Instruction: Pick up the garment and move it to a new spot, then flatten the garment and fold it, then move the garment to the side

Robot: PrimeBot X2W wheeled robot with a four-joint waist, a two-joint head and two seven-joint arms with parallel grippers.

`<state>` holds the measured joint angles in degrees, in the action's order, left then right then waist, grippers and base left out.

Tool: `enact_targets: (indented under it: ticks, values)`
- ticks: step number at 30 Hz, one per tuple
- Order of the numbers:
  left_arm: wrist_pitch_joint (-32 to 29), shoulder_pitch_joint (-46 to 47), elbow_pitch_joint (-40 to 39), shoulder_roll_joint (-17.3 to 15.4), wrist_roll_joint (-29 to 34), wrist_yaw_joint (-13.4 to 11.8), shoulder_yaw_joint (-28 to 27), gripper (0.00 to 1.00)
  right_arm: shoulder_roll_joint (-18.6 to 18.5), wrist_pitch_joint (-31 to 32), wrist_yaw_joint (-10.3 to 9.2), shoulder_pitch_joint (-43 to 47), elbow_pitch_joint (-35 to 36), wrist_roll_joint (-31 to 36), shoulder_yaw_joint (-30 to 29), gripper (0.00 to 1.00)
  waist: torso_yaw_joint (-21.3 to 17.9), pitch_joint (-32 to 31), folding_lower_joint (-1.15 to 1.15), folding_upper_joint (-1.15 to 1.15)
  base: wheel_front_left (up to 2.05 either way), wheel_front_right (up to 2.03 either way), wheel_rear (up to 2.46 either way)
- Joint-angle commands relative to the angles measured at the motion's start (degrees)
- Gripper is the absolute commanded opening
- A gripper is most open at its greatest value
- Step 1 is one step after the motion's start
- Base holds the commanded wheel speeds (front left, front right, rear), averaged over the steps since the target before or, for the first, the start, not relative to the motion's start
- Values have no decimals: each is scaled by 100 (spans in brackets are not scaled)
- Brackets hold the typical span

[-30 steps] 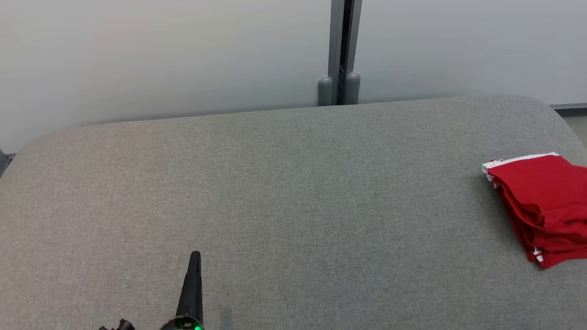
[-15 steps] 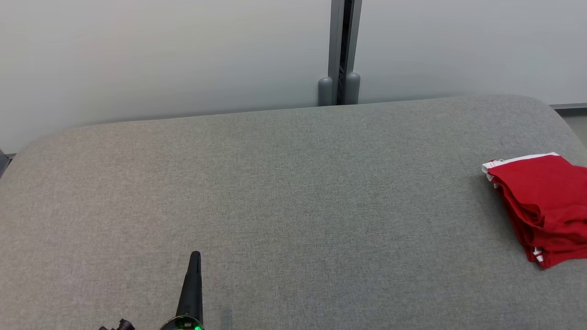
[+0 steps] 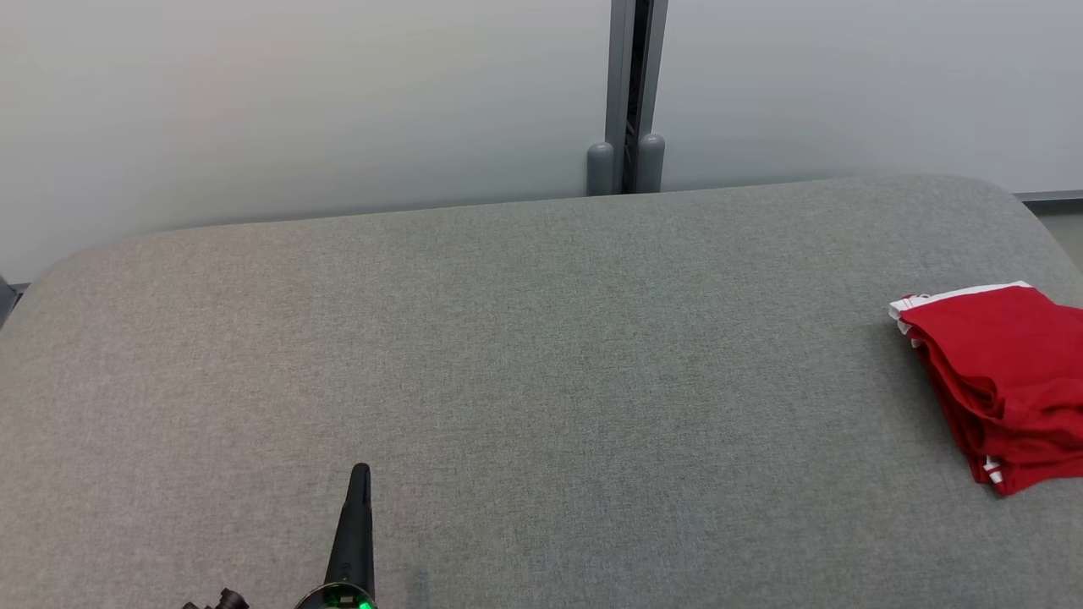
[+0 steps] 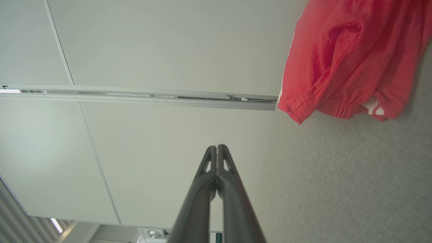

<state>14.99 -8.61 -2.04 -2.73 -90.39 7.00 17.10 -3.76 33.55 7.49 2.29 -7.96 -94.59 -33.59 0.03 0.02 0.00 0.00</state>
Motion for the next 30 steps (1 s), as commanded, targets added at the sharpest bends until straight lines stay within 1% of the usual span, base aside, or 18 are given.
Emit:
enact_targets:
  ticks: [1, 30]
  values:
    - [14, -10, -17, -11, -28, 24, -11, 0, -5, 28, 0, -52, -2, 9, -19, 0, 0, 0, 0, 0, 0, 0, 0]
    - [14, -10, -17, -11, -29, 23, -11, 0, 7, 47, 0, -63, -5, 27, -38, 0, 0, 0, 0, 0, 0, 0, 0]
